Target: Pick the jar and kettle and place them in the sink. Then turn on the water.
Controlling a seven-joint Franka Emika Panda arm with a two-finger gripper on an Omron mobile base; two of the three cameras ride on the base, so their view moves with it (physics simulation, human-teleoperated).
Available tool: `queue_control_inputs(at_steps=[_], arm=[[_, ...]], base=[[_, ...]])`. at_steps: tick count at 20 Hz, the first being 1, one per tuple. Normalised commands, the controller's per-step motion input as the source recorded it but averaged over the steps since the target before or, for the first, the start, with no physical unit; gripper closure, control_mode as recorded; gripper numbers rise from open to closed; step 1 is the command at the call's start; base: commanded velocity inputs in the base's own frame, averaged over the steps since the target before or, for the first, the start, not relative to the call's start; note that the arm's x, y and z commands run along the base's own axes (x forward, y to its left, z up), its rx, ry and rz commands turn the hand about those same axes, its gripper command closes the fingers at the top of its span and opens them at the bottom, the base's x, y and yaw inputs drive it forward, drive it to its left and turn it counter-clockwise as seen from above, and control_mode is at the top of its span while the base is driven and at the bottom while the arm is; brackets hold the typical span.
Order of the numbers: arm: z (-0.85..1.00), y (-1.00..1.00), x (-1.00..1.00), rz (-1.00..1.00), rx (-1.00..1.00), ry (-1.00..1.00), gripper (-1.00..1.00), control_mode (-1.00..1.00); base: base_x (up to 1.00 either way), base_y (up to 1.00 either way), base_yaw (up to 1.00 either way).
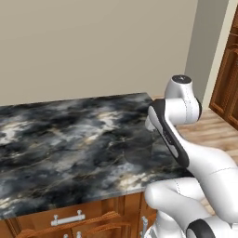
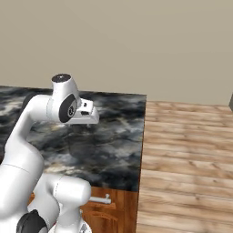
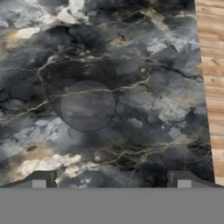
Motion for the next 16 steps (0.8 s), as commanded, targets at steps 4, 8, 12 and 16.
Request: queue_control_inputs(at_steps=[4,8,12,16], arm=[[0.0,0.0,0.01,0.0,0.0,0.0,-1.0,-1.0],[0.0,0.0,0.02,0.0,0.0,0.0,-1.0,-1.0],[0.0,0.01,0.05,0.0,0.0,0.0,-1.0,-1.0],[0.0,0.03,0.17,0.0,0.0,0.0,-1.0,-1.0]], base=[[0.0,0.0,0.0],[0.0,0.0,0.0],[0.0,0.0,0.0],[0.0,0.0,0.0]])
